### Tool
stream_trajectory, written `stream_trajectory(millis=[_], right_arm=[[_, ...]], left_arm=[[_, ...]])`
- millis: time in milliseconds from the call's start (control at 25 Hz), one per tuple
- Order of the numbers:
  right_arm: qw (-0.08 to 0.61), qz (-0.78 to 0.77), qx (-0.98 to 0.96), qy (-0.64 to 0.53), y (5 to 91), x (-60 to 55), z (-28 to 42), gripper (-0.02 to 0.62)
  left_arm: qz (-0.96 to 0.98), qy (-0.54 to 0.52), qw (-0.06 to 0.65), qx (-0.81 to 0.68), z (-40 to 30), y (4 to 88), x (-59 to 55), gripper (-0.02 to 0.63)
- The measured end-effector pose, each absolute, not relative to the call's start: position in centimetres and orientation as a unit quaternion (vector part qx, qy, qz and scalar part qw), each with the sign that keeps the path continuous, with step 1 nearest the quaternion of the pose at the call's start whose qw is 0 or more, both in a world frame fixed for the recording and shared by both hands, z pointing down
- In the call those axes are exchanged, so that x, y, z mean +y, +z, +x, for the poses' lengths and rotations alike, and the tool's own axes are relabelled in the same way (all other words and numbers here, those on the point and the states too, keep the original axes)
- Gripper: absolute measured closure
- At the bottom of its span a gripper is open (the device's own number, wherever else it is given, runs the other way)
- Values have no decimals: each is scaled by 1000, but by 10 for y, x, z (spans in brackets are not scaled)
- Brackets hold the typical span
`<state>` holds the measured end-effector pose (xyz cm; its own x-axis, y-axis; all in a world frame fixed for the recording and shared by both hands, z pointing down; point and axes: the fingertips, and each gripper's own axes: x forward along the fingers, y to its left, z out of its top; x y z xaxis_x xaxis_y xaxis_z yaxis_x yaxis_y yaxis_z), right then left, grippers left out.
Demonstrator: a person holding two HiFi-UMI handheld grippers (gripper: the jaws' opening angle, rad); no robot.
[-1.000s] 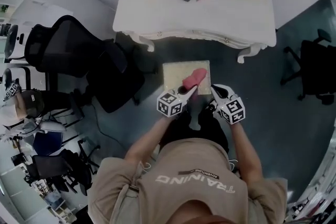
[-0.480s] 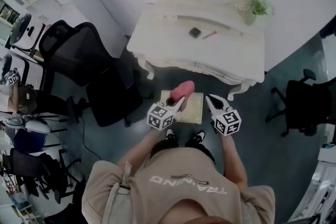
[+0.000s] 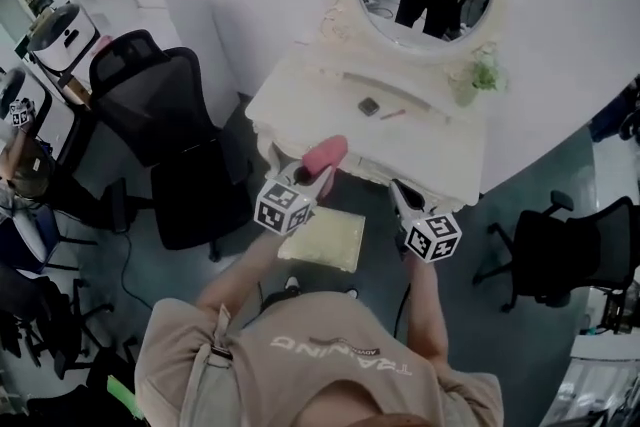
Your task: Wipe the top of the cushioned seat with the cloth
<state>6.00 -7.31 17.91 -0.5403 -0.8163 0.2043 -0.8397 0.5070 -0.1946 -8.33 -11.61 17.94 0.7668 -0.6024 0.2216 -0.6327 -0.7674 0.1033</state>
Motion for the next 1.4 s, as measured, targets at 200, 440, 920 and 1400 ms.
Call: stream_trajectory(millis=[200, 440, 920, 1400], right_arm=[[28, 475, -874, 100, 128, -83, 62, 591], [8, 479, -876, 46, 72, -84, 60, 591], [-6, 506, -862, -35, 27, -73, 60, 591], [-2, 510, -860, -23, 56, -55, 50, 592]], left_arm=[[935, 75, 40, -345, -84, 134, -124, 574], [926, 46, -48, -372, -89, 71, -129, 574], [909, -30, -95, -406, -89, 17, -113, 574], [904, -27, -117, -411, -93, 47, -79, 574]])
